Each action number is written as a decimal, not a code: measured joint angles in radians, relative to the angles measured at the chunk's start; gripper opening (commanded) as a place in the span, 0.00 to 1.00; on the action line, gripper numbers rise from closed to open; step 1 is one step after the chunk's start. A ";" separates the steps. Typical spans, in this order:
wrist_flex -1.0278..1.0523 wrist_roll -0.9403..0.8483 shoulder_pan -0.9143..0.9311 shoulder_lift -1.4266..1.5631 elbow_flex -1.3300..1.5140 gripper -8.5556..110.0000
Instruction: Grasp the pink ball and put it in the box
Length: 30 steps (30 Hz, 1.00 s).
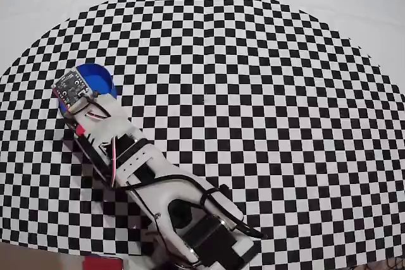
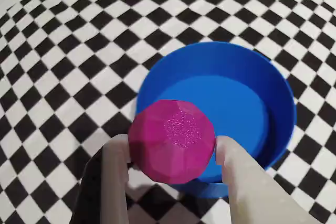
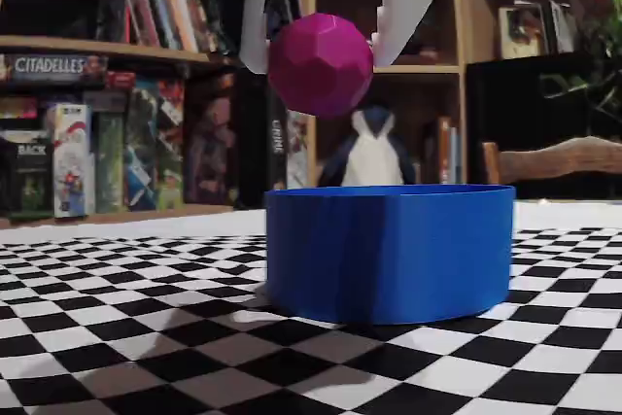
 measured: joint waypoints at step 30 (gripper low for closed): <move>0.000 0.000 0.074 -0.054 -0.074 0.07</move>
